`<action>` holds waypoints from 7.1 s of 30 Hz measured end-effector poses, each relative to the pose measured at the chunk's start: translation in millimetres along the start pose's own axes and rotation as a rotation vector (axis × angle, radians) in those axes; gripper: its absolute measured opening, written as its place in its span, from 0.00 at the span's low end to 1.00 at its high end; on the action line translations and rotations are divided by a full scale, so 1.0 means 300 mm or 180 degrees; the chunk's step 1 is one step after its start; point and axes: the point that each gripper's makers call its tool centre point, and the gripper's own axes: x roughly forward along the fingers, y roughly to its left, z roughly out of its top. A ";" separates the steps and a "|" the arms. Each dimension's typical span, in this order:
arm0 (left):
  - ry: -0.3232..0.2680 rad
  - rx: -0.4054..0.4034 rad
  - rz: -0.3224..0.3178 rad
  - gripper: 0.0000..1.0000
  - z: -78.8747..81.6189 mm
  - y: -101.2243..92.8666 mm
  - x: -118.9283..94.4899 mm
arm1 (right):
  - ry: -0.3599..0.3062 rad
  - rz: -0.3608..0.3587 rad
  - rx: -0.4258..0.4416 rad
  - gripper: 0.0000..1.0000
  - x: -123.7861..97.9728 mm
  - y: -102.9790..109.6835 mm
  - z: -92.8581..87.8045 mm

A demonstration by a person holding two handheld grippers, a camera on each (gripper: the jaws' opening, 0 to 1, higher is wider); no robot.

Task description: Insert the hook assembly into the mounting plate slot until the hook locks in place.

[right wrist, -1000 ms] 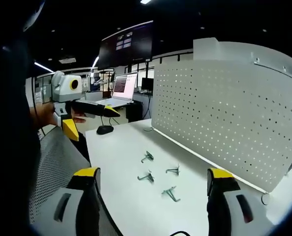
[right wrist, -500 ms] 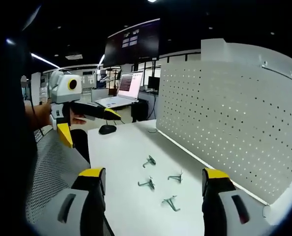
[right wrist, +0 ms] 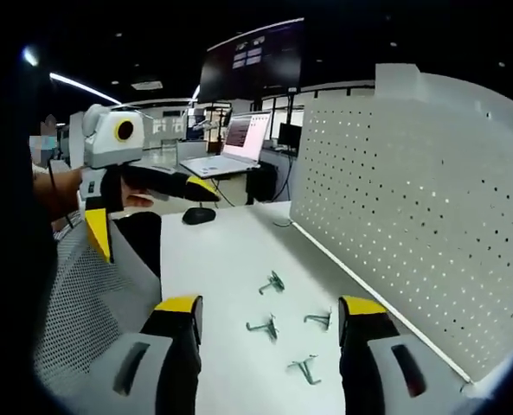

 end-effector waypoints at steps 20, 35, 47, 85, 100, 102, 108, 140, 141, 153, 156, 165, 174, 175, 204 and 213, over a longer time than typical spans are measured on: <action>0.0007 -0.0032 0.0024 0.95 -0.007 0.004 0.000 | 0.0317 0.0231 -0.0004 0.45 0.124 0.013 -0.056; 0.0010 -0.0043 0.0006 0.95 -0.013 0.006 0.002 | 0.0547 0.0301 -0.0012 0.40 0.183 0.010 -0.125; 0.0022 -0.0049 -0.0012 0.94 -0.016 0.004 0.003 | 0.0743 0.0337 -0.0004 0.37 0.218 0.011 -0.192; 0.0068 -0.0059 -0.0035 0.93 -0.029 0.003 0.004 | 0.1122 0.0437 -0.0237 0.20 0.364 0.022 -0.274; 0.0075 -0.0056 -0.0019 0.93 -0.029 0.005 0.004 | 0.1200 0.0490 -0.0334 0.13 0.397 0.030 -0.293; 0.0074 -0.0058 -0.0017 0.93 -0.031 0.009 0.004 | 0.1219 0.0490 -0.0349 0.13 0.400 0.028 -0.298; 0.0063 -0.0064 -0.0012 0.93 -0.036 0.021 0.002 | 0.1259 0.0490 -0.0383 0.09 0.408 0.025 -0.305; 0.0021 -0.0070 -0.0051 0.93 -0.028 0.011 -0.001 | 0.1351 0.0486 -0.0552 0.01 0.409 0.013 -0.318; 0.0022 -0.0070 -0.0052 0.93 -0.028 0.010 -0.001 | 0.1339 0.0478 -0.0543 0.01 0.405 0.012 -0.314; 0.0036 -0.0056 -0.0067 0.92 -0.029 0.006 0.000 | 0.1232 0.0426 -0.0463 0.01 0.382 0.002 -0.284; 0.0049 -0.0047 -0.0065 0.92 -0.031 0.006 0.002 | 0.1199 0.0413 -0.0430 0.01 0.373 0.000 -0.273; 0.0072 -0.0032 -0.0066 0.92 -0.033 0.007 0.003 | 0.1023 0.0364 -0.0228 0.00 0.340 -0.014 -0.225; 0.0060 0.0004 -0.0057 0.91 -0.025 0.012 0.004 | 0.0830 0.0333 -0.0070 0.00 0.303 -0.016 -0.163; 0.0059 0.0011 -0.0059 0.90 -0.024 0.012 0.004 | 0.0800 0.0334 -0.0054 0.00 0.296 -0.014 -0.151; -0.0020 0.0238 -0.0201 0.84 0.067 -0.013 0.006 | 0.0270 0.0292 0.0057 0.00 0.155 -0.007 0.073; 0.0002 0.0207 -0.0030 0.74 0.073 0.014 0.016 | 0.0111 0.0241 0.0122 0.00 0.138 0.001 0.125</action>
